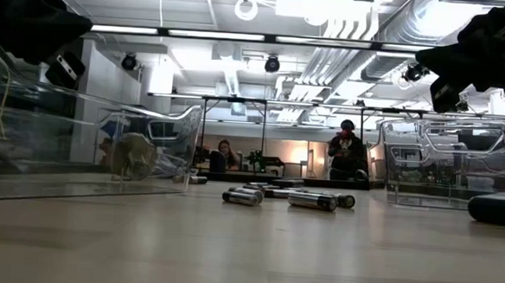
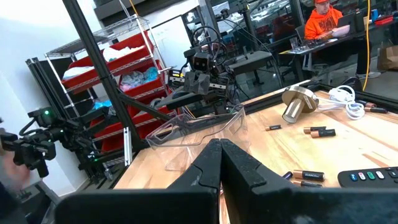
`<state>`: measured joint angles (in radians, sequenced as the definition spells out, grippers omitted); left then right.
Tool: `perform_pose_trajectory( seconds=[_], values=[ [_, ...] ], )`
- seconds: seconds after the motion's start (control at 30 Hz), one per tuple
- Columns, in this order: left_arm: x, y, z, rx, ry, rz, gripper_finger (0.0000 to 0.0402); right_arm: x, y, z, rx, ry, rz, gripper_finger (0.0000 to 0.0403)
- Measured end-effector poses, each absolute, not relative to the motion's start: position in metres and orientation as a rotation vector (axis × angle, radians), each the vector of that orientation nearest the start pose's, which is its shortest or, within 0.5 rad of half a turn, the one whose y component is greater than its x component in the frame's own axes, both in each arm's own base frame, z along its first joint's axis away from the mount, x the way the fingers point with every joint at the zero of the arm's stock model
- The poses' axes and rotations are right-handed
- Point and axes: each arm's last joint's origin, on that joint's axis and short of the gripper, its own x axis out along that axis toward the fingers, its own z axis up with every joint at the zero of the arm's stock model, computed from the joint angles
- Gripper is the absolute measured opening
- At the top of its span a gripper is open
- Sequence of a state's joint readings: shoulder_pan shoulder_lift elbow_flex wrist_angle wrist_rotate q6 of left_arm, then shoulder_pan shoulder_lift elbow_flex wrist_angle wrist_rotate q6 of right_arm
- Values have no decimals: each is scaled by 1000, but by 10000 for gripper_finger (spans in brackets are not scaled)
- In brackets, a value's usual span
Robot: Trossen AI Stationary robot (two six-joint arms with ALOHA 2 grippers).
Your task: Sort batteries
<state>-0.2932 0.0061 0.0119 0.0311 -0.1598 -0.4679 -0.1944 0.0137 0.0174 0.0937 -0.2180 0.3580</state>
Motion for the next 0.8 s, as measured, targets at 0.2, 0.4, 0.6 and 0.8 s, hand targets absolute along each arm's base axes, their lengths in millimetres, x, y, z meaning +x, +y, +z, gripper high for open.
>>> perform_pose_trajectory(
  seconds=[0.2, 0.4, 0.6, 0.8],
  values=[
    [94, -24, 170, -475, -4, -139, 0, 96, -12, 177, 338, -90, 40, 0],
    [94, -24, 170, -475, -4, -139, 0, 96, -13, 177, 338, -90, 40, 0],
    [94, -24, 170, -475, -4, -140, 0, 96, -12, 177, 338, -90, 40, 0],
    [94, -24, 170, -475, -4, -140, 0, 96, -14, 177, 340, -101, -15, 0]
  ],
)
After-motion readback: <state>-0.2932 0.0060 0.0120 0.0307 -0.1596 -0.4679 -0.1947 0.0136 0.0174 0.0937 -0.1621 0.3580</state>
